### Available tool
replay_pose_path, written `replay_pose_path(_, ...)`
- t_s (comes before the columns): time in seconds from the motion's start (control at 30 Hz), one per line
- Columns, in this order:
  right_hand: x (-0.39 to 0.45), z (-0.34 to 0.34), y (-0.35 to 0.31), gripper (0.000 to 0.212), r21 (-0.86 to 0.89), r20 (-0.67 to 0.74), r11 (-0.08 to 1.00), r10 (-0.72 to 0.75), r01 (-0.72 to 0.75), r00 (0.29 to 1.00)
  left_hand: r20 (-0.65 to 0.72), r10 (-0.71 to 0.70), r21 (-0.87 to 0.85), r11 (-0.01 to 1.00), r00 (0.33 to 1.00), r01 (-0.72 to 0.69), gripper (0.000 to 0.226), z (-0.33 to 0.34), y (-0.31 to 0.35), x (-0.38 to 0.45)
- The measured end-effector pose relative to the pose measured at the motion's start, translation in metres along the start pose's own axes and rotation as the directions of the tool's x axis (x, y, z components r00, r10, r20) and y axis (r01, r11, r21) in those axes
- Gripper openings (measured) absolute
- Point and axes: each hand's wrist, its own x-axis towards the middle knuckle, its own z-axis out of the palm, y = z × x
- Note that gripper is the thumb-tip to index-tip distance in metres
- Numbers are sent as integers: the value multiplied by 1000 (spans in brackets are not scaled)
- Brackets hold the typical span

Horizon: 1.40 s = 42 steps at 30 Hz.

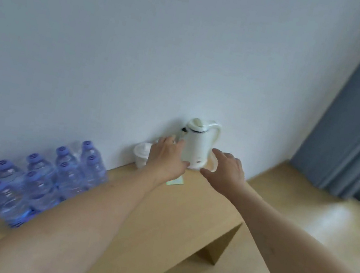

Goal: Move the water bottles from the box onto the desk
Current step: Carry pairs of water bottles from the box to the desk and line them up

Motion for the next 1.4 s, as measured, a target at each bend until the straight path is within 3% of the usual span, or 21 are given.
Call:
replay_pose_path(0.2, -74, -84, 159, 75, -10, -142, 956, 289, -293, 947, 106, 299, -1, 954, 948, -301, 70, 43, 191, 9)
replay_pose_path(0.43, -193, -195, 352, 82, 24, -277, 827, 546, -562, 791, 130, 586, -127, 810, 800, -573, 75, 92, 454, -35)
replay_pose_path(0.57, -267, -249, 439, 82, 36, -340, 734, 647, -678, 682, 140, 717, -202, 696, 683, -689, 75, 121, 592, -85)
replay_pose_path(0.8, -399, -319, 560, 82, 134, -399, 500, 817, -855, 416, 160, 882, -323, 472, 444, -820, 73, 159, 782, -175)
replay_pose_path(1.07, -503, -360, 679, 79, 265, -415, 216, 905, -940, 91, 169, 974, -436, 210, 149, -875, 76, 219, 966, -251)
replay_pose_path(1.4, -544, -460, 869, 73, 441, -380, -42, 896, -897, -229, 131, 987, -492, -19, -95, -870, 75, 296, 1228, -278)
